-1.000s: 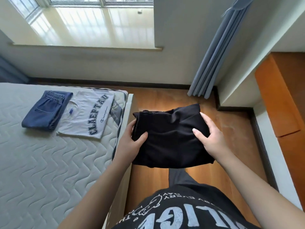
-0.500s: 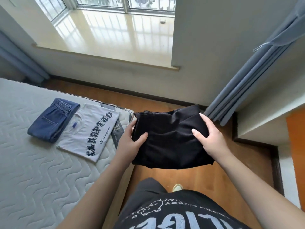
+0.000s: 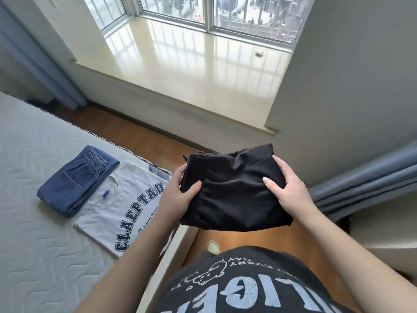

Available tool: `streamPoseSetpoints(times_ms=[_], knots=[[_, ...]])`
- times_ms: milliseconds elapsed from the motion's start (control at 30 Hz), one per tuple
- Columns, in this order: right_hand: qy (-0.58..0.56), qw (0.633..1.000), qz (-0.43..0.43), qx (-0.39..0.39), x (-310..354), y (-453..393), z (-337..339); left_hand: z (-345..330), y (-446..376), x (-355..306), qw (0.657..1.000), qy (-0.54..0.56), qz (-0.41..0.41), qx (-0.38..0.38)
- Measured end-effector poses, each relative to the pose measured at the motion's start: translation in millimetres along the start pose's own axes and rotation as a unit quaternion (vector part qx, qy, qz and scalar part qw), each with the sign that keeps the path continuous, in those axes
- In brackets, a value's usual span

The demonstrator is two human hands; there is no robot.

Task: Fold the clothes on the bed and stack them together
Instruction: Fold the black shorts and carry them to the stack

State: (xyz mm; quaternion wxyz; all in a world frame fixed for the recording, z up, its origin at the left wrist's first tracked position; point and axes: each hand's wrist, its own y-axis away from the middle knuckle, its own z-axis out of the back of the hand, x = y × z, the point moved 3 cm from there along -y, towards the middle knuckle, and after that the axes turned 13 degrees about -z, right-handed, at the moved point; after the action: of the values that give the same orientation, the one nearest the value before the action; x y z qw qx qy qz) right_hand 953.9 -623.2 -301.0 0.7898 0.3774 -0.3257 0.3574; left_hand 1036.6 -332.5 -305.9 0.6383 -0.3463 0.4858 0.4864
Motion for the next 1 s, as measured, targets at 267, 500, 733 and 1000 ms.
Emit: streamPoseSetpoints(times_ms=[267, 500, 733, 1000], knots=[[0.001, 0.999, 0.002, 0.039, 47.8, -109.4, -5.1, 5.8, -106.9, -2.2, 1.000, -0.014, 0.009, -0.026], [0.025, 0.995, 0.044, 0.089, 93.9, -238.9, 5.5, -18.0, -204.8, -1.3, 0.995, -0.020, 0.048, -0.088], [0.065, 0.982, 0.082, 0.156, 150.6, -343.8, -0.7, -18.7, -272.2, -17.4, 0.983, -0.013, 0.072, -0.169], [0.088, 0.950, 0.134, 0.267, 227.1, -394.7, -82.8, 38.9, -291.2, 5.2, 0.947, -0.014, 0.119, -0.298]])
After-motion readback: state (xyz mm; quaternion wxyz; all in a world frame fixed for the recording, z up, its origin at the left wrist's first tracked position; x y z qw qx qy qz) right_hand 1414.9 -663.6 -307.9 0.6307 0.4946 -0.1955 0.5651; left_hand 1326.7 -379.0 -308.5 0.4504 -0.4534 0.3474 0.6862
